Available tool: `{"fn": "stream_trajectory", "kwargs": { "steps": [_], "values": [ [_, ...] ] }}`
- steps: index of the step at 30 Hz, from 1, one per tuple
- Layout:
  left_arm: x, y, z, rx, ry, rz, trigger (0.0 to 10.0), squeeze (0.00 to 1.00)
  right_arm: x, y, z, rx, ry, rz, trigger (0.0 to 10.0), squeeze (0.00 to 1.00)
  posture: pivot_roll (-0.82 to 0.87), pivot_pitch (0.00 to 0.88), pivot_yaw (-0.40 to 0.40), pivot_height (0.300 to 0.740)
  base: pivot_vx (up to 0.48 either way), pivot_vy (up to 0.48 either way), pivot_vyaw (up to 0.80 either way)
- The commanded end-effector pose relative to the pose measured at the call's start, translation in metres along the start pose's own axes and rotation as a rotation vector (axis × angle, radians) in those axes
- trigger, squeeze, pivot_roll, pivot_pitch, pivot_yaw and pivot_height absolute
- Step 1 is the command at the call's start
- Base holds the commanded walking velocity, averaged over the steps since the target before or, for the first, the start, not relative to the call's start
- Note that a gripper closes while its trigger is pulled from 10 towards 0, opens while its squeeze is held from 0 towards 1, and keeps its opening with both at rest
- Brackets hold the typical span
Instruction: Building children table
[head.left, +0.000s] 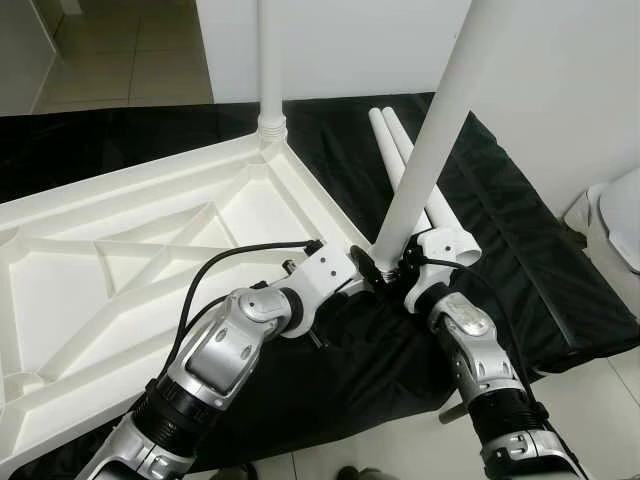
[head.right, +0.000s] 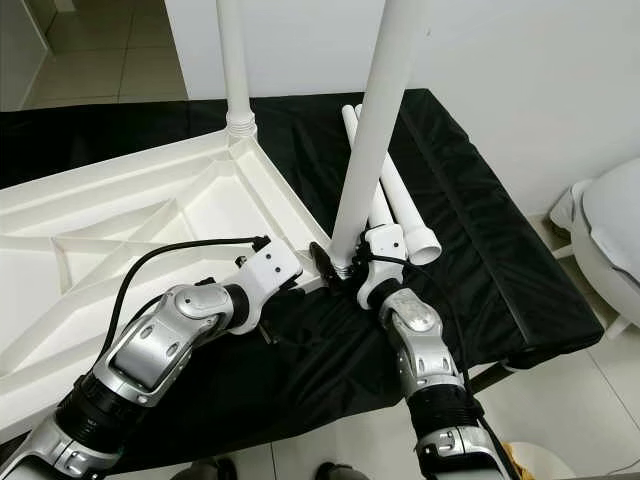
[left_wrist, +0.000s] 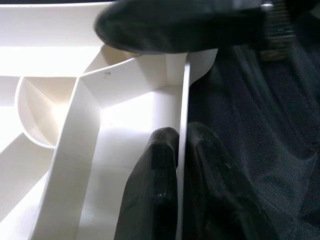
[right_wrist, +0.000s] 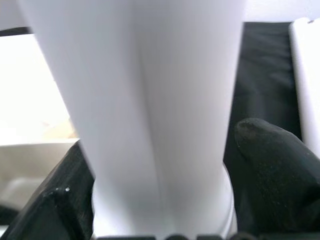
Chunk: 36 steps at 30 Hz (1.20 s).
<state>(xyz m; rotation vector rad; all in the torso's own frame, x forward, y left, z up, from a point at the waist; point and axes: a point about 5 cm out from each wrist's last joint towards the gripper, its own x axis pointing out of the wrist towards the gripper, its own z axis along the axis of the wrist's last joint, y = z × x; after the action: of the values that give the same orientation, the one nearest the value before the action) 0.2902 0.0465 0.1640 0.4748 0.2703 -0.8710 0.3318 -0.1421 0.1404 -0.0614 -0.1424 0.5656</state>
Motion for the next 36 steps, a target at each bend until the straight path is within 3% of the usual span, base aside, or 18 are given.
{"fn": "stream_trajectory", "kwargs": {
  "steps": [1,5,6,7,16,21,33,36],
  "values": [
    [0.000,-0.002,0.000,0.013,0.001,-0.008,10.0,0.00,-0.004,-0.004,-0.004,0.007,0.011,0.022,10.0,0.00,-0.02,0.090,-0.017,0.740,0.000,0.000,0.00],
    [0.000,-0.002,0.000,0.015,0.001,-0.008,10.0,0.00,-0.006,-0.006,-0.007,0.006,0.022,0.055,10.0,0.00,-0.02,0.090,-0.017,0.740,0.000,0.000,0.00],
    [0.000,-0.002,0.000,0.015,0.002,-0.007,10.0,0.00,-0.006,-0.007,-0.008,0.002,0.028,0.066,3.5,0.00,-0.02,0.090,-0.019,0.740,0.000,0.000,0.00],
    [0.000,-0.002,0.000,0.015,0.002,-0.005,10.0,0.00,-0.007,-0.007,-0.010,0.002,0.034,0.075,0.0,0.00,-0.02,0.090,-0.019,0.740,0.000,0.000,0.00],
    [-0.001,-0.002,0.000,0.015,0.001,-0.005,10.0,0.00,-0.011,-0.005,-0.012,0.011,0.027,0.119,0.0,0.00,-0.02,0.095,-0.018,0.740,0.000,0.000,0.00],
    [-0.001,-0.002,0.001,0.014,0.000,-0.006,10.0,0.00,-0.010,-0.001,-0.013,0.015,0.031,0.083,0.0,0.00,-0.02,0.102,-0.019,0.740,0.000,0.000,0.00],
    [-0.002,0.001,0.000,0.006,0.001,0.012,10.0,0.00,0.007,0.025,-0.014,0.110,0.042,-0.207,0.0,0.00,-0.02,0.117,-0.019,0.740,0.000,0.000,0.00],
    [-0.001,0.001,0.000,0.008,-0.001,0.005,10.0,0.00,0.015,0.036,-0.011,0.128,0.049,-0.387,0.0,0.00,-0.02,0.121,-0.013,0.740,0.000,0.000,0.00]
  ]
}}
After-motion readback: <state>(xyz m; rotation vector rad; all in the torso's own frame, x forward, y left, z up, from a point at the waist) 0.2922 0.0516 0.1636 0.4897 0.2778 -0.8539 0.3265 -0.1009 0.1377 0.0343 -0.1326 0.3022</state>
